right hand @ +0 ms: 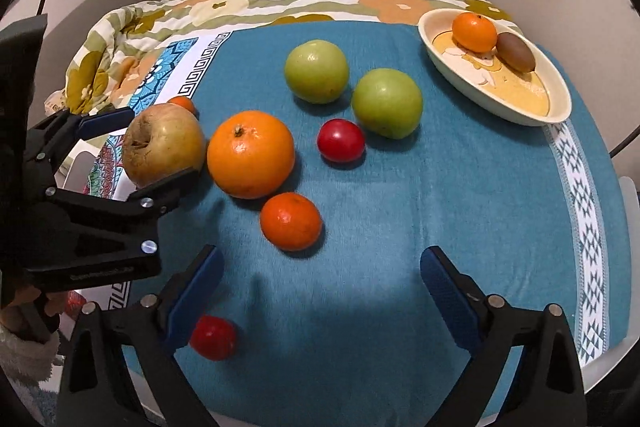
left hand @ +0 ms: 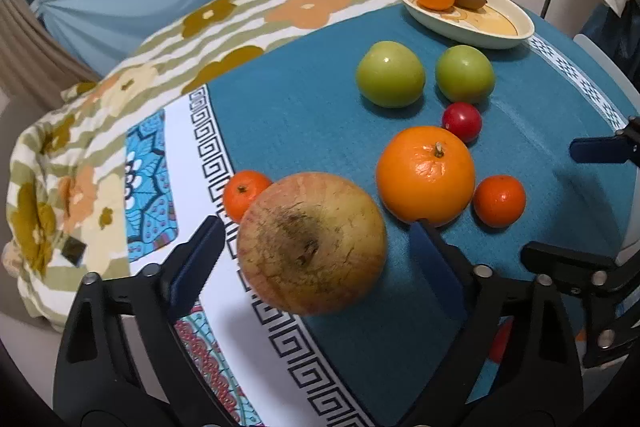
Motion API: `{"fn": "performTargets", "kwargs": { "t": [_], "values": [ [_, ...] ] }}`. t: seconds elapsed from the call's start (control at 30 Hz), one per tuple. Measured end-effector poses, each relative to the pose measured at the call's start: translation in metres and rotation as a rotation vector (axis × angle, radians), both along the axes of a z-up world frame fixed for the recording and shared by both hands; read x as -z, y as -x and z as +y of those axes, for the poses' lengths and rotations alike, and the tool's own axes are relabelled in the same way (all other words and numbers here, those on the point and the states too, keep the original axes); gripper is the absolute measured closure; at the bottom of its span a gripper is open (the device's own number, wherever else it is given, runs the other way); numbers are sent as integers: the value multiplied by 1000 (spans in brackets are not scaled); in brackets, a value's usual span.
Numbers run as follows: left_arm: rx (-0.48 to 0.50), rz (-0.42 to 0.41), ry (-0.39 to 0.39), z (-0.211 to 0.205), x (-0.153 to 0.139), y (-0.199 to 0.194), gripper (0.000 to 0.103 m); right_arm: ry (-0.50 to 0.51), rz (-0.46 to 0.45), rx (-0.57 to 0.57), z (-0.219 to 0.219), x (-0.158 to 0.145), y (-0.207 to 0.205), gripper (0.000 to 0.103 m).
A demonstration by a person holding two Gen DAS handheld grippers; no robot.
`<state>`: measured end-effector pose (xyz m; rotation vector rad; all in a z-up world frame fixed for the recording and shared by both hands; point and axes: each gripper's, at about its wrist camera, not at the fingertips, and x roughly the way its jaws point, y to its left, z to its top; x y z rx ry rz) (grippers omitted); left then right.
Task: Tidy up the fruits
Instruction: 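Grasp the large apple with the left tool while the right tool grasps a tangerine, then carry the apple into the bowl and release it with the left tool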
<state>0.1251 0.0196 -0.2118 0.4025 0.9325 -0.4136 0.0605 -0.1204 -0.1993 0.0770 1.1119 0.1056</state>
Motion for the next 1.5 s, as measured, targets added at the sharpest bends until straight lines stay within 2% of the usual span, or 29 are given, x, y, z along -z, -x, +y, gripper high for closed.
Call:
{"fn": "performTargets", "kwargs": {
  "t": [0.13, 0.2, 0.43, 0.5, 0.77, 0.87, 1.23, 1.5],
  "values": [
    [-9, -1, -27, 0, 4, -4, 22, -12, 10, -2, 2, 5, -5, 17],
    [-5, 3, -15, 3, 4, -5, 22, -13, 19, -11, 4, 7, -8, 27],
    [-9, 17, 1, 6, 3, -7, 22, -41, 15, -27, 5, 12, -12, 34],
    [-17, 27, 9, 7, 3, -8, 22, -44, 15, -33, 7, 13, -14, 40],
    [-44, 49, 29, 15, 1, -7, 22, -38, -8, -63, 12, 13, -17, 54],
    [-52, 50, 27, 18, 1, -5, 22, -38, -6, -73, 14, 14, -17, 68],
    [-116, 64, 64, 34, -10, -4, 22, -46, -41, -62, 14, -2, -16, 69],
    [-129, 20, 93, 39, -48, -7, 22, -54, -106, -45, 12, -36, -8, 69]
  ]
}}
